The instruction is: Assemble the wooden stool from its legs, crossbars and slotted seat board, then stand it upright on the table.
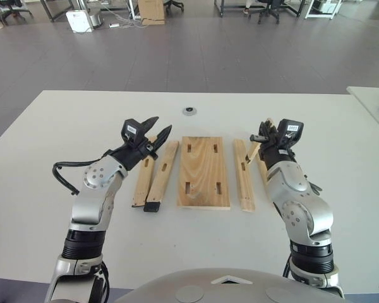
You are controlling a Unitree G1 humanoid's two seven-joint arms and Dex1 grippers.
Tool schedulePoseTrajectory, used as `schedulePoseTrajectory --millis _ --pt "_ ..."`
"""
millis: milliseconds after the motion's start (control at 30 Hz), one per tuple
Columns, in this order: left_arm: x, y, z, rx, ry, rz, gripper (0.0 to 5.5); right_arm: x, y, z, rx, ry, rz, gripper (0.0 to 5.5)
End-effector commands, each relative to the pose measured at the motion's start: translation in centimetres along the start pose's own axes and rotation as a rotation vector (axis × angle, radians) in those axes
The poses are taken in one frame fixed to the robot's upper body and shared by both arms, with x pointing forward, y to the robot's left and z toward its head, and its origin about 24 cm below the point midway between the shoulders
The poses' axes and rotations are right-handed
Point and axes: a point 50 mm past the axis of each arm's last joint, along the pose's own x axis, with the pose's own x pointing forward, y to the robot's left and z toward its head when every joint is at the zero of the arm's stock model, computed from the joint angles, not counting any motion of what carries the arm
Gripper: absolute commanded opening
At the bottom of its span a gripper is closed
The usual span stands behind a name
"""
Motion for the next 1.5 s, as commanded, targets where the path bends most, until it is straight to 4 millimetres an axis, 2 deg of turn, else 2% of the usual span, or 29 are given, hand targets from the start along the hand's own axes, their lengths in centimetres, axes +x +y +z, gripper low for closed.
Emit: schedulePoseTrajectory --millis 33,167,567,700,900,1000,1133,1267,1500 --pt "0.3 -0.2 0.1 0.012 0.013 -0.021 2.34 0.1 -0.1 -1.0 0.028 0.026 -0.036 0.41" --pt "0.3 -0.1 0.1 0.023 0.019 -0.033 2.34 0.1 -0.4 -1.7 0.021 0.032 -0.067 0.41" --pt "0.4 0.0 0.2 0.032 0.013 -0.034 2.34 0.8 0.0 -1.7 0.019 0.011 -0.036 0.41" --pt "0.4 0.0 0.1 0.034 0.014 -0.031 2.34 0.8 -0.5 -2.3 -0.018 0.037 -0.064 0.41" --pt "0.4 -0.1 0.1 0.037 0.017 -0.037 2.34 0.7 -0.4 -5.0 -0.17 0.122 0.005 0.41" --pt "0.3 -0.1 0.1 0.042 0.023 -0.044 2.34 0.3 -0.9 -5.7 -0.209 0.07 0.049 0.41" --pt "0.1 0.2 0.1 0.056 0.033 -0.055 2.34 -0.8 -2.8 -6.7 -0.271 -0.035 0.081 0.41" --pt "0.2 0.5 0.3 0.066 0.037 -0.064 2.34 -2.1 -4.2 -7.9 -0.267 -0.086 0.096 0.41" --pt "0.2 0.3 0.2 0.066 0.036 -0.065 2.34 -2.1 -4.1 -9.1 -0.194 -0.048 0.093 0.41"
